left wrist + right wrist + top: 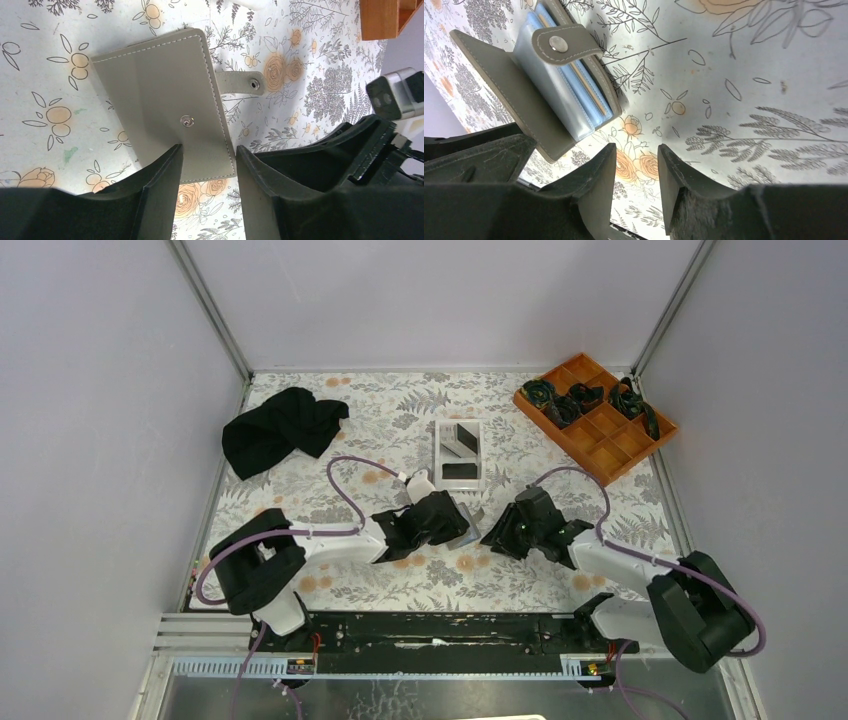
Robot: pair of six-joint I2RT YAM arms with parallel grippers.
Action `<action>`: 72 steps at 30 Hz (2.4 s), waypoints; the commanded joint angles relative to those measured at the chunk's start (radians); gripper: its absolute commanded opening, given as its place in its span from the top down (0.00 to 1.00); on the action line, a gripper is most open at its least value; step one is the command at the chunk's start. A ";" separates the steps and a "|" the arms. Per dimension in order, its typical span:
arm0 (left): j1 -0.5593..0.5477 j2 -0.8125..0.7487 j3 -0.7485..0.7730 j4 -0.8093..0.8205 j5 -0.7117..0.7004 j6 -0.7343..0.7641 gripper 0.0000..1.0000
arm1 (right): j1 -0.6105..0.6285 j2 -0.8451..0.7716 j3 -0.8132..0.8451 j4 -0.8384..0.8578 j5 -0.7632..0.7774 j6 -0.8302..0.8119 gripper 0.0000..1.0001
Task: Put the credit cards into the card holder
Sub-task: Close the card holder at the center of the board.
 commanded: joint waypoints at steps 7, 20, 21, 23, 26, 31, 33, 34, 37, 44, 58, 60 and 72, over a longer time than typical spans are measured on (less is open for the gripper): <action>-0.018 -0.039 -0.003 -0.011 -0.066 0.007 0.53 | 0.009 -0.118 0.058 -0.158 0.151 -0.099 0.57; -0.027 -0.009 0.008 0.048 -0.079 0.029 0.69 | 0.008 -0.098 0.137 -0.200 0.240 -0.177 0.57; -0.028 -0.002 0.011 0.048 -0.080 0.031 0.73 | 0.007 -0.094 0.143 -0.201 0.245 -0.184 0.57; -0.031 0.008 0.015 0.054 -0.082 0.031 0.74 | 0.008 -0.083 0.156 -0.202 0.255 -0.195 0.57; -0.035 0.016 0.010 0.074 -0.085 0.031 0.74 | 0.008 -0.061 0.174 -0.205 0.264 -0.211 0.57; -0.038 0.035 0.014 0.081 -0.081 0.039 0.74 | 0.009 -0.037 0.198 -0.205 0.274 -0.236 0.57; -0.042 0.042 0.009 0.087 -0.078 0.035 0.74 | 0.008 -0.028 0.214 -0.207 0.288 -0.251 0.57; -0.045 0.046 0.006 0.090 -0.077 0.034 0.74 | 0.008 -0.022 0.223 -0.209 0.292 -0.259 0.57; -0.054 0.049 -0.005 0.092 -0.075 0.033 0.74 | 0.008 -0.003 0.248 -0.209 0.301 -0.286 0.57; -0.066 0.032 -0.042 0.075 -0.081 0.031 0.78 | 0.008 0.073 0.315 -0.198 0.292 -0.326 0.57; -0.067 0.077 -0.005 -0.016 -0.070 0.049 0.80 | 0.031 0.152 0.401 -0.198 0.283 -0.379 0.58; -0.067 0.088 0.005 -0.032 -0.069 0.049 0.80 | 0.038 0.152 0.407 -0.201 0.285 -0.382 0.58; -0.068 0.111 0.027 -0.067 -0.067 0.054 0.80 | 0.053 0.195 0.418 -0.210 0.275 -0.405 0.63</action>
